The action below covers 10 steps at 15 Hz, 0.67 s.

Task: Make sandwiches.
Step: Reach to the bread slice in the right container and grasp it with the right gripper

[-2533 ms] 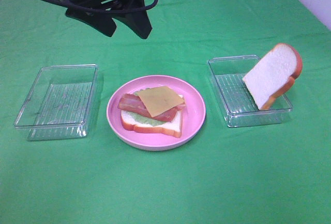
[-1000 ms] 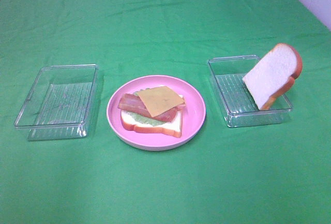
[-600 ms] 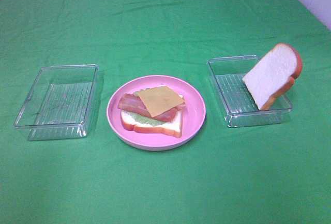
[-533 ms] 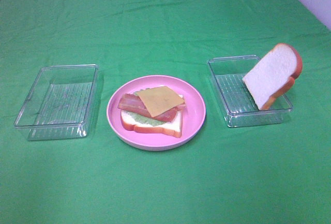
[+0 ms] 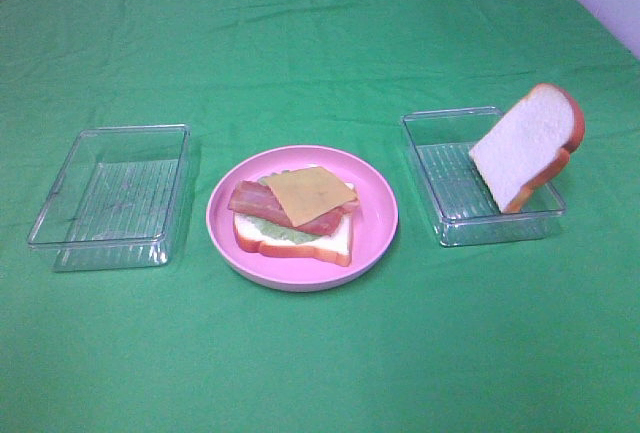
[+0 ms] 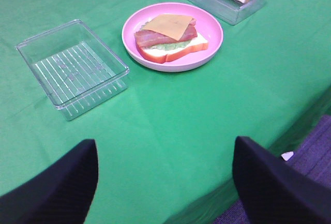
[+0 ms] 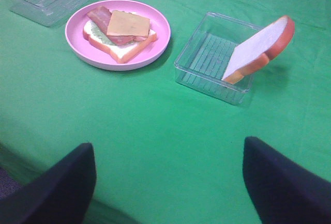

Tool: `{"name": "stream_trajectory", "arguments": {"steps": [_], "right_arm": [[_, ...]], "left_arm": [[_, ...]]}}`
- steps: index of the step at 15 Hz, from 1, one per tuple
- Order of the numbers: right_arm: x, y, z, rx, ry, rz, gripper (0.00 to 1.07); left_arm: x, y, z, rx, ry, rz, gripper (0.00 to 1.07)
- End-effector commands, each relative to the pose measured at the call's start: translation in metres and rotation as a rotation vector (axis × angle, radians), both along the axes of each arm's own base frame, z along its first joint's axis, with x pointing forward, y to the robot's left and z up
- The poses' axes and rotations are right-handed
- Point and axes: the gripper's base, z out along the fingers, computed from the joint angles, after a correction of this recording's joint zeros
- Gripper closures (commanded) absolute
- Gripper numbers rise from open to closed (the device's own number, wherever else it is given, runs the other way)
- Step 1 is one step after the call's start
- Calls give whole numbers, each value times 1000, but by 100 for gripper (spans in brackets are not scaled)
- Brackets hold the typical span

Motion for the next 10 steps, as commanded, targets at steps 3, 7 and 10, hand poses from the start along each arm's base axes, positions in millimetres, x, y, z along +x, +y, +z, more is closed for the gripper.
{"name": "stream_trajectory", "arguments": {"steps": [3,7,10], "right_arm": [[0,-1,0,-5,-20,-6,32],[9,-10,3,95,33,-241,38],[35,-7,12,97,148,-422,44]], "left_arm": [[-1,3,-2,-7,-22,19,37],[-1,3,-2,-3,-24,20,37],[-1,3,-2,3,-28,14,37]]}}
